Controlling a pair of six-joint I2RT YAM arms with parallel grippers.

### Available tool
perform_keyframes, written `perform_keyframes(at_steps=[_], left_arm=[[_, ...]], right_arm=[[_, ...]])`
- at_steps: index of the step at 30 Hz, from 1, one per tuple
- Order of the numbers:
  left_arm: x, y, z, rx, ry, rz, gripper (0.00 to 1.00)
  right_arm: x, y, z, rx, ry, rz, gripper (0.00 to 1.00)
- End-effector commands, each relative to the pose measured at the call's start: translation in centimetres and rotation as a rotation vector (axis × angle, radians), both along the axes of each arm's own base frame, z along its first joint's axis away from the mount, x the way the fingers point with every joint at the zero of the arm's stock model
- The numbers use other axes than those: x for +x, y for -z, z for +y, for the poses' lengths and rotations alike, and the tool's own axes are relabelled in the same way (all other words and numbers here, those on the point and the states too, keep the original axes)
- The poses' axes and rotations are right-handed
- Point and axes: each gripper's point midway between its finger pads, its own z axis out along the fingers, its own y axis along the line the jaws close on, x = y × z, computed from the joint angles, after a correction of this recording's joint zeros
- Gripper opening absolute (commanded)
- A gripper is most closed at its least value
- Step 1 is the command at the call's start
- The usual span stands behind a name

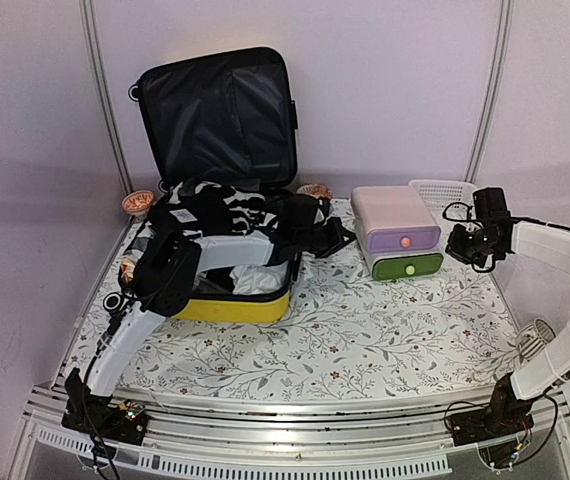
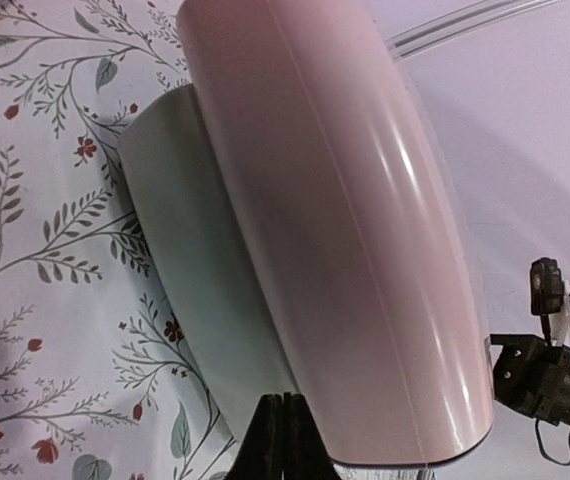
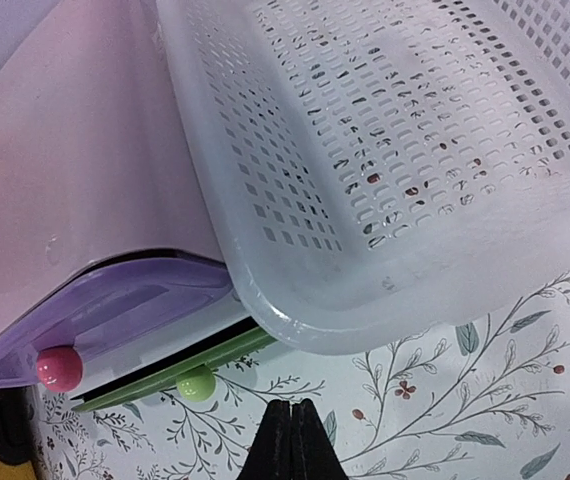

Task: Open, take out, and arrange the luggage
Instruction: Move the storage box to the corner of the board.

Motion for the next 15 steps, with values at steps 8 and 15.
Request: perform_keyframes(at_steps=[8,15], left_arm=[[-1.2,-4.1,2.4,0.019,0.011,-0.069,0.00],[-2.2,-5.1,2.8,0.023,0.033,-0.088,0.00]], right_arm=[[2.0,2.0,0.1,-0.003,-0.008,0.011,0.02],[0.6,2.0,1.3,0.158,-0.009,-0.102,0.03]])
